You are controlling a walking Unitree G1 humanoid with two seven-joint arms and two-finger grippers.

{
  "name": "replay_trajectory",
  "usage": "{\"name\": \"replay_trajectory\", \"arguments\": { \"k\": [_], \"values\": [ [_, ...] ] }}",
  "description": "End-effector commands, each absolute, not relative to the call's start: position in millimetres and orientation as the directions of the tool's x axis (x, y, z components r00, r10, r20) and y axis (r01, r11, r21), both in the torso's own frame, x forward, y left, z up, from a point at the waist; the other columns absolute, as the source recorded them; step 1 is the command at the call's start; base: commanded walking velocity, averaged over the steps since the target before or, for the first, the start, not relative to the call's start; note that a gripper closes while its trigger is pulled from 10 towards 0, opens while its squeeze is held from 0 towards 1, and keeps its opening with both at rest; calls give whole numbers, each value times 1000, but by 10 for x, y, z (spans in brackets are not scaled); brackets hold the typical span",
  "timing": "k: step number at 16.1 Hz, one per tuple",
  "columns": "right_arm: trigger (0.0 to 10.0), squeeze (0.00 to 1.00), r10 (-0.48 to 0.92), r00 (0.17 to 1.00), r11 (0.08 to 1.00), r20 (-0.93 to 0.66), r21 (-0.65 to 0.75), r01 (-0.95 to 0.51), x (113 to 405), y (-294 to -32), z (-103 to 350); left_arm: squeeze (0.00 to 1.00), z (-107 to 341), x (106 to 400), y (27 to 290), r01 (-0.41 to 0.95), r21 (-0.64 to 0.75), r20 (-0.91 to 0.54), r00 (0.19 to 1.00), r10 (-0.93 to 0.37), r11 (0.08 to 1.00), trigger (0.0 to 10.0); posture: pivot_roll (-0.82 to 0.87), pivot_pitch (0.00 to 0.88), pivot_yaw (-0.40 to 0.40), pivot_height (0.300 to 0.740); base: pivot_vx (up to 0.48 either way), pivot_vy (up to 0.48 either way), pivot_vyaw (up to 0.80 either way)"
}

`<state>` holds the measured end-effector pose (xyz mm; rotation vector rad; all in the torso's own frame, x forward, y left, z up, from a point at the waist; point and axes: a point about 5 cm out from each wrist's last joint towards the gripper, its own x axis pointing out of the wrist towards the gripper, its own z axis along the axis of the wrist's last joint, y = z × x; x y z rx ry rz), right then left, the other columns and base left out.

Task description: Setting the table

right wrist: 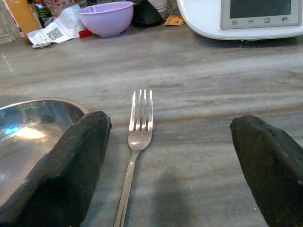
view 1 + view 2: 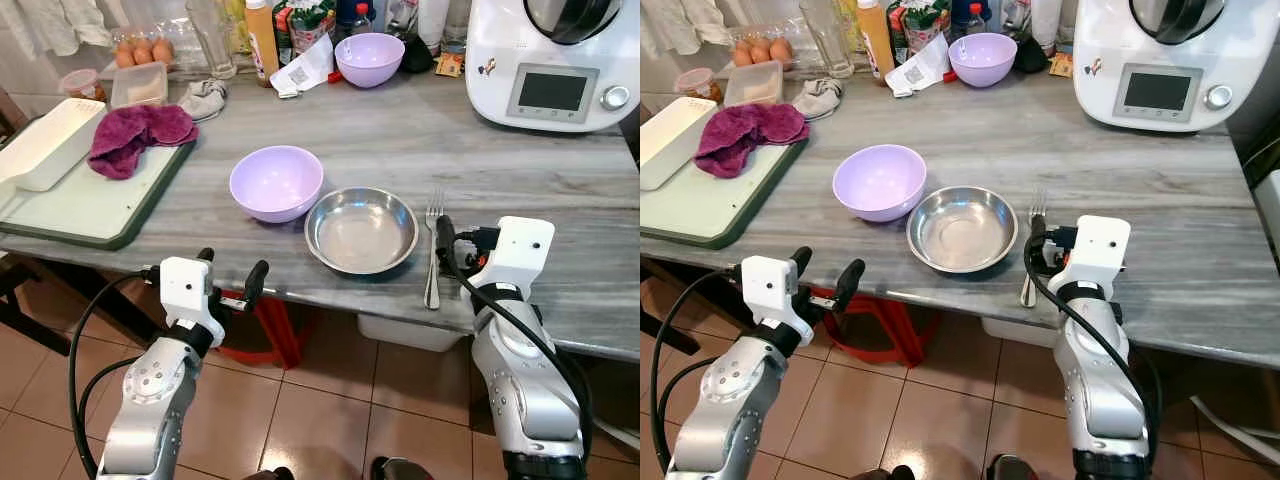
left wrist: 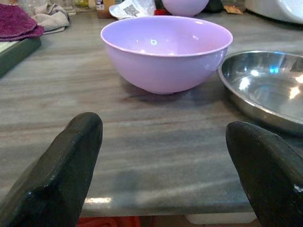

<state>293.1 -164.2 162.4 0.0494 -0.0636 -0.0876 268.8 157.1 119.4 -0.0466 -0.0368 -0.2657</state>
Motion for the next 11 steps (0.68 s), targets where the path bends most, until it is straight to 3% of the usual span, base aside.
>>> {"name": "replay_trajectory", "arguments": {
  "k": [1,2,5,9,11],
  "values": [
    [10000,502,-79,995,995,59,57,76,2892,-1624,1624,0,1195,2678,1579,248,-26,40,968,-247,968,10000,-154,156,72,740,0,0,-738],
    [10000,506,-79,995,995,59,57,76,2879,-1622,1620,0,1196,2682,1582,236,-18,37,971,-236,971,10000,-155,158,74,740,0,0,-712],
    [10000,0,-68,995,996,68,59,64,2865,-1606,1632,0,1215,2714,1610,218,0,37,975,-218,976,10000,-156,162,77,740,0,0,-704],
    [10000,0,-50,995,997,86,54,46,2860,-1577,1656,0,1216,2726,1610,206,12,34,978,-206,979,10000,-156,161,79,740,0,0,0],
    [10000,0,-56,995,996,83,68,50,2861,-1581,1650,0,1214,2735,1605,202,15,31,979,-202,979,10000,-158,161,76,740,-278,0,0]
  ]
}}
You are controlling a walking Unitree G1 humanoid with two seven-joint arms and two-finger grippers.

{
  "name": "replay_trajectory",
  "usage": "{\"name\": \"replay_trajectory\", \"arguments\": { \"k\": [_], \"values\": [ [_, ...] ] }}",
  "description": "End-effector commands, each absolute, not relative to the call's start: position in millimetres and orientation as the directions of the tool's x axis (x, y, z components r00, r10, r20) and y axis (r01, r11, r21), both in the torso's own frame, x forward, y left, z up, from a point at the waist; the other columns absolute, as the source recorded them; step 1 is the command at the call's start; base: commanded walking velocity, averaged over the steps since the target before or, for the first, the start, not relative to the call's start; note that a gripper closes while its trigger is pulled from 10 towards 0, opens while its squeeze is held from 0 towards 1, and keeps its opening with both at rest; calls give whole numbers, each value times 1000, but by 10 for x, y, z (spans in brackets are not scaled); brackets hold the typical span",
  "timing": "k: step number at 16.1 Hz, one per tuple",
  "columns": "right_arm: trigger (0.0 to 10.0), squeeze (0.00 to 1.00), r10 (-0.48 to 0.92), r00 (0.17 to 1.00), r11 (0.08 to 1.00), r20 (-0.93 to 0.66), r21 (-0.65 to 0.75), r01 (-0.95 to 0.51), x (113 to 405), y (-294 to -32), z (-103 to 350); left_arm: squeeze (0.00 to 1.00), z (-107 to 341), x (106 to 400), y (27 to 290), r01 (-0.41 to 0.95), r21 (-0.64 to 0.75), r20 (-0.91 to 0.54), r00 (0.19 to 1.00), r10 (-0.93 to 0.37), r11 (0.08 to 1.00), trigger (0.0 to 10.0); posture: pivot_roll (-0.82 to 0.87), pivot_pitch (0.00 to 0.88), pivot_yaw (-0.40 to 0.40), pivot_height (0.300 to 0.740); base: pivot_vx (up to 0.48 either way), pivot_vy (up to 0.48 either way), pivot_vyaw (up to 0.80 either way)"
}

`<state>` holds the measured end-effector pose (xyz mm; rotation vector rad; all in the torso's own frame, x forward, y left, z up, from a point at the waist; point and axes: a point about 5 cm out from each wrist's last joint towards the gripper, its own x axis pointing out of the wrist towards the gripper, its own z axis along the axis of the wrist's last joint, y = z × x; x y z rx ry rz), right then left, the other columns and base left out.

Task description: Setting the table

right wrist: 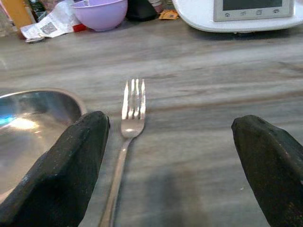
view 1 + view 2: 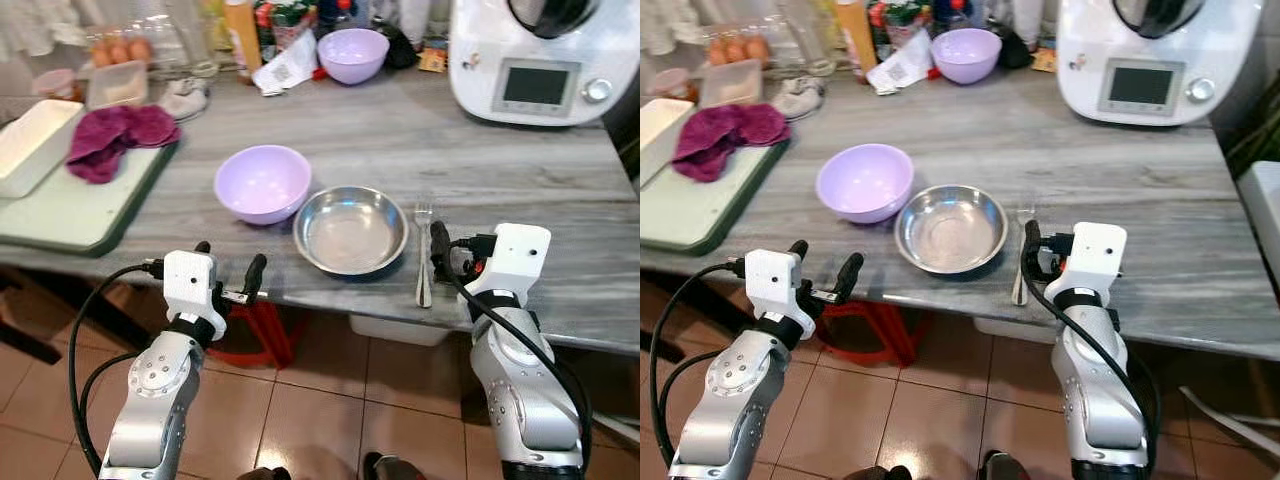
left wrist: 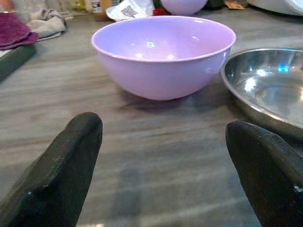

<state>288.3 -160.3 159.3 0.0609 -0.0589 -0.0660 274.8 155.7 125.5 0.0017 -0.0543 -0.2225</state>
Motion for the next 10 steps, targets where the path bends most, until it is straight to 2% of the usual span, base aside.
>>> {"name": "replay_trajectory", "arguments": {
  "k": [1,3,10],
  "values": [
    [10000,0,-57,995,996,86,67,52,2864,-1584,1656,0,1213,2743,1603,201,17,29,979,-202,979,10000,-158,160,76,740,-330,0,0],
    [10000,0,-105,993,993,61,56,102,2882,-1649,1631,0,1214,2753,1600,201,17,29,979,-202,979,10000,-159,159,76,740,-328,0,0],
    [10000,0,-124,991,991,50,45,122,2900,-1644,1600,0,1204,2751,1590,211,23,23,977,-211,977,10000,-158,161,78,740,-329,0,0]
  ]
}}
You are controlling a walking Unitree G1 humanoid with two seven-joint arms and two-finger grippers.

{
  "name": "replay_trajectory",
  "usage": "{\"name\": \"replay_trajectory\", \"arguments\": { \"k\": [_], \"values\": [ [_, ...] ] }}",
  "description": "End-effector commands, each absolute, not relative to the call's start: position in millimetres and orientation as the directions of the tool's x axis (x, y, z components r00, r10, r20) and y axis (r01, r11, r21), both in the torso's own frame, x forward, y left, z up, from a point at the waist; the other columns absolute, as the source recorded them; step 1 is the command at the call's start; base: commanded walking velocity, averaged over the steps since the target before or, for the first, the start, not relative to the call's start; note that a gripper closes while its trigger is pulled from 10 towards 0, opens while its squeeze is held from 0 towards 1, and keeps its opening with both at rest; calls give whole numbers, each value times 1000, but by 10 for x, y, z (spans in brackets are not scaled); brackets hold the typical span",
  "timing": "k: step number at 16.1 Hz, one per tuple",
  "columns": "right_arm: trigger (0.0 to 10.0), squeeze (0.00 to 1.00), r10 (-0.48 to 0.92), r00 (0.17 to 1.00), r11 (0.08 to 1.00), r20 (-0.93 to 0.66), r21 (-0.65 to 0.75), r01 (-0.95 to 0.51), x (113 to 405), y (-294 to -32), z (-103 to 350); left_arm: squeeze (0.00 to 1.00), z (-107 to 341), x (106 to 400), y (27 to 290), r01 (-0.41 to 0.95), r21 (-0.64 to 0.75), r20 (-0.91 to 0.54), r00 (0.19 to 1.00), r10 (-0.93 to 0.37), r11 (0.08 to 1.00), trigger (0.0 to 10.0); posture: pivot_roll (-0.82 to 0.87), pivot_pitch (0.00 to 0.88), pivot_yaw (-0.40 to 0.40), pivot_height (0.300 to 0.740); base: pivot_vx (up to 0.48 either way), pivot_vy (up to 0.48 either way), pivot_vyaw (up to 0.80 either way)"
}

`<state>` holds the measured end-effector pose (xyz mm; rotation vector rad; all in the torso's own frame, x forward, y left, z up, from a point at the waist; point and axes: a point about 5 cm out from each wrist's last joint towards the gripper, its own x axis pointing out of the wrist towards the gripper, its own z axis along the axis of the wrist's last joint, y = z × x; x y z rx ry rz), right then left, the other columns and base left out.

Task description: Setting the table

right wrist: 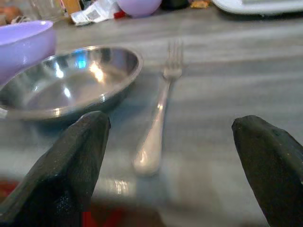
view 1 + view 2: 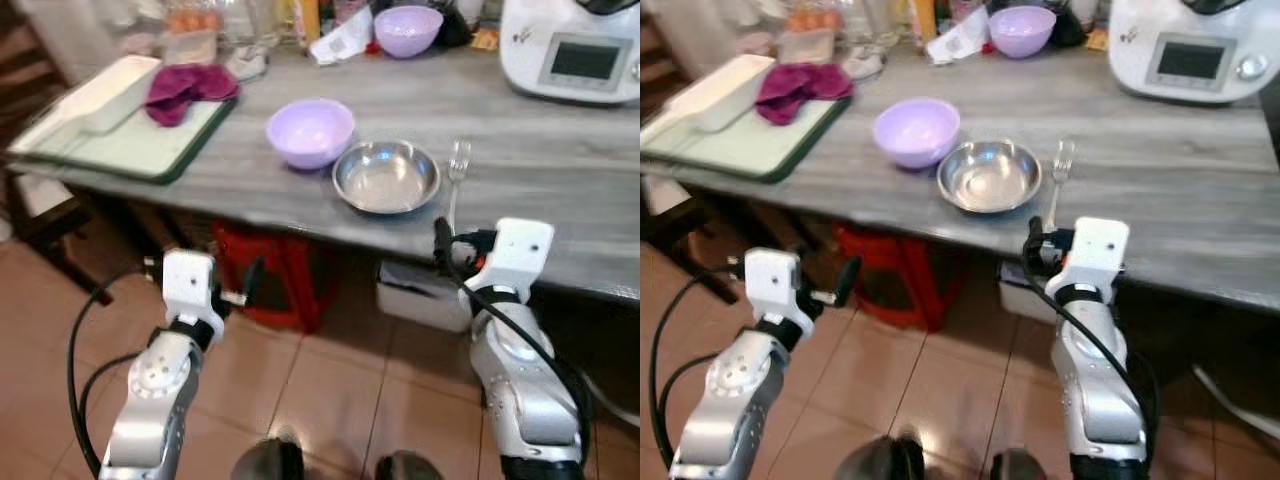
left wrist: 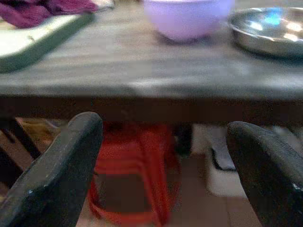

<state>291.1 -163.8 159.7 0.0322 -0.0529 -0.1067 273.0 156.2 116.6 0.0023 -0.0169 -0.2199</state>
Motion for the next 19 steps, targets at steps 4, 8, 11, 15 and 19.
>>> {"name": "replay_trajectory", "arguments": {
  "k": [4,8,11,15,19],
  "values": [
    [10000,0,-117,990,993,82,-19,119,2916,-1656,1621,0,1203,2764,1599,214,30,20,977,-215,976,10000,-159,159,78,740,-347,0,0],
    [10000,0,-79,996,997,45,-5,79,2908,-1601,1582,0,1192,2760,1592,220,33,16,975,-220,975,10000,-158,159,76,740,-357,0,0],
    [10000,0,-62,997,998,54,23,60,2905,-1576,1600,0,1183,2752,1594,222,30,11,975,-222,975,10000,-155,157,74,740,-361,0,0],
    [10000,0,-49,997,998,54,32,48,2909,-1559,1606,0,1191,2751,1590,234,41,24,972,-236,971,10000,-152,153,75,740,-278,0,0],
    [10000,0,-48,998,998,47,39,46,2899,-1552,1589,0,1211,2742,1599,254,-3,55,966,-253,967,10000,-153,156,75,740,0,0,0]
  ]
}}
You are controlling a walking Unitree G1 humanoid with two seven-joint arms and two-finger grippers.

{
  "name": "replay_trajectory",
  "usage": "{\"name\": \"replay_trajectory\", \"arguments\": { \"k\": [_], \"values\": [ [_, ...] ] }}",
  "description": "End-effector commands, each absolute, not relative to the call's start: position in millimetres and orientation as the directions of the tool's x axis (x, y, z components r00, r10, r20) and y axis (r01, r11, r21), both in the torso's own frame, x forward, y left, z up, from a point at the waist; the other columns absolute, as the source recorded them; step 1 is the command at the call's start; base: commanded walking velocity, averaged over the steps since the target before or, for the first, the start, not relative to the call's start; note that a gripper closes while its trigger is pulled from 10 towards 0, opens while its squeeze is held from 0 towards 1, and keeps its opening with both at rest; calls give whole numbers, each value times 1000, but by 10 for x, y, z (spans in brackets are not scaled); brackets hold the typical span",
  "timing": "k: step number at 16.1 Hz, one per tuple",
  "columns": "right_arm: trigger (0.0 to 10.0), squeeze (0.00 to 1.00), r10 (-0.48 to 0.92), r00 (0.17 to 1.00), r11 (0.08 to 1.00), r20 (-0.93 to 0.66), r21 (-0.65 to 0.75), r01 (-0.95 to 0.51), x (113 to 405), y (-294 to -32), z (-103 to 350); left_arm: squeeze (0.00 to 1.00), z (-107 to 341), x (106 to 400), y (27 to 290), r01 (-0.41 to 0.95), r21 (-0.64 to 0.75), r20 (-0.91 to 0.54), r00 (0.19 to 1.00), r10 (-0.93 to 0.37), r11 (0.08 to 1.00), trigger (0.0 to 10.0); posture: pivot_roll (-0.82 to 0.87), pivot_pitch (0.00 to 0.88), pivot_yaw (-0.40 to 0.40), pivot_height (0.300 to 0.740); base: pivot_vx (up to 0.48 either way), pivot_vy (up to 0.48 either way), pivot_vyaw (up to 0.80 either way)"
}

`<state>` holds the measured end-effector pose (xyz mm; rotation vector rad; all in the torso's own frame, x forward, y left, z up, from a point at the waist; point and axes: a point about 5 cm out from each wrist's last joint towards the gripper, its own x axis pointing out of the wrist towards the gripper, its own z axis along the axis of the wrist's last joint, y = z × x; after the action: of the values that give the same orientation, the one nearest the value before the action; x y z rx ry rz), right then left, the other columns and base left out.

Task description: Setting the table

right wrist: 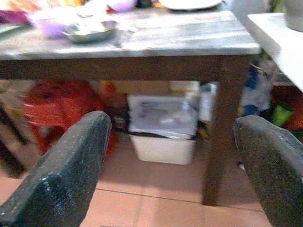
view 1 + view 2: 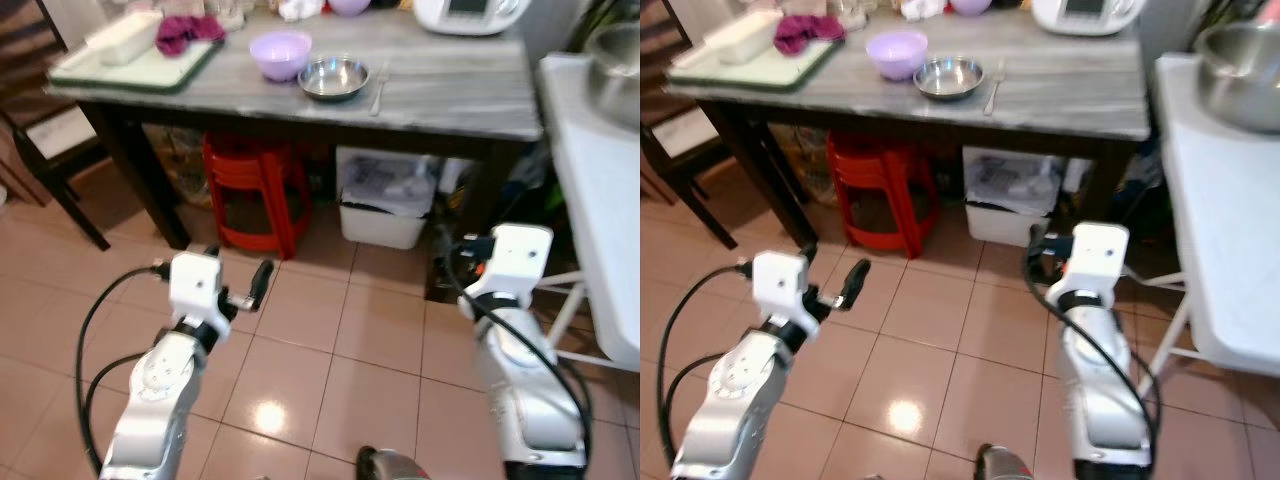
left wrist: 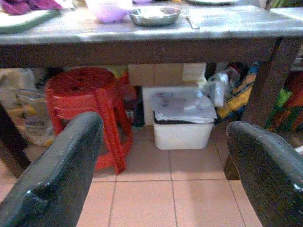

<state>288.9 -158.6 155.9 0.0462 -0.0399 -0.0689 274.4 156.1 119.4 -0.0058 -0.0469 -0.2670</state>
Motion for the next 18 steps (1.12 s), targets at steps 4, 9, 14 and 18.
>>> {"name": "replay_trajectory", "arguments": {
  "k": [4,9,14,18],
  "values": [
    [10000,0,-52,998,998,35,43,50,2901,-1567,1580,0,1214,2716,1561,282,19,57,957,-283,959,10000,-153,159,77,740,0,0,-114],
    [10000,0,-48,998,998,33,47,47,2893,-1555,1581,0,1227,2706,1529,313,0,63,948,-312,950,10000,-155,164,80,740,0,-160,-486],
    [10000,0,-54,998,998,30,47,52,2879,-1567,1576,0,1216,2708,1506,327,-14,60,944,-325,945,10000,-165,168,83,740,0,-480,-459],
    [10000,0,-58,998,997,28,46,57,2870,-1581,1577,0,1212,2706,1502,335,-16,57,941,-333,942,10000,-166,173,84,740,0,-480,-203]
  ]
}}
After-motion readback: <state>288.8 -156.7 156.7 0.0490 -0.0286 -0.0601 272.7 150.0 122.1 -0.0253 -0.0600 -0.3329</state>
